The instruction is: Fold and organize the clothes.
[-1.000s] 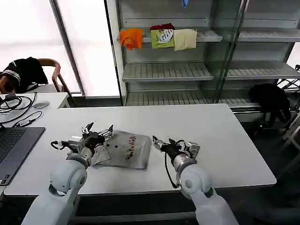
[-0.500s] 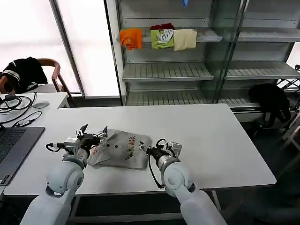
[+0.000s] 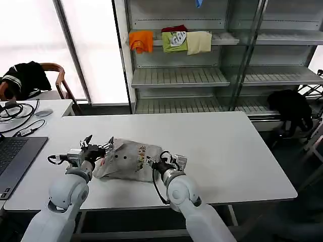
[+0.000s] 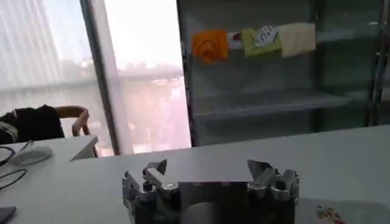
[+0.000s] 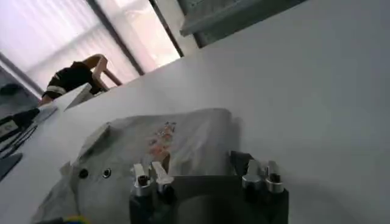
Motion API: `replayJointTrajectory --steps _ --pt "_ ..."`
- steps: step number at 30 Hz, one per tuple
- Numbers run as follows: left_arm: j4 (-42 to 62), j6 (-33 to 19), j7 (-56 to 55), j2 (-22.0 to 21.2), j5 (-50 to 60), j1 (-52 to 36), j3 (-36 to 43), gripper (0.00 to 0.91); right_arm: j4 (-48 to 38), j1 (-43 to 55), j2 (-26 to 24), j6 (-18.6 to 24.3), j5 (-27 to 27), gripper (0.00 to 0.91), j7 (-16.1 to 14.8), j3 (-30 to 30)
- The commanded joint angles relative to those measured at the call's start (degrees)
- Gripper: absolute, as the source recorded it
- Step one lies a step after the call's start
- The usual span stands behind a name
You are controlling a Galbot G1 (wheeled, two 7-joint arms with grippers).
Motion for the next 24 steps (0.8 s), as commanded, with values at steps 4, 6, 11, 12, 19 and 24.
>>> replayJointTrajectory --steps 4,6,11,12,19,24 --pt "0.17 -0.03 -0.04 0.10 0.01 0.38 -0.11 0.907 -0.77 -0.47 0.80 0.08 -2.29 0.000 0.24 -0.75" --pt "0.17 -0.03 -0.05 0.01 0.04 0.46 -0.02 0.907 -0.37 -0.40 0.35 0.06 -2.65 0.000 -0.02 -0.77" --pt "0.27 -0.03 -0.12 -0.29 0.12 0.53 0.18 0.907 0.56 0.19 -1.80 -0.02 -3.75 0.000 -1.47 -0.78" --pt "0.31 -0.02 -0.13 -0.31 0.11 0.49 0.21 0.907 0.81 0.28 -2.61 -0.02 -3.73 0.000 -1.76 -0.96" --pt "0.38 -0.01 -0.21 -0.53 0.19 0.51 0.48 0.907 1.00 2.50 -7.95 -0.13 -2.96 0.000 -3.84 -1.42" --pt "0.39 -0.01 -0.22 -0.95 0.40 0.66 0.70 0.907 -0.30 4.61 -12.75 -0.14 -2.13 0.000 -6.72 -1.44"
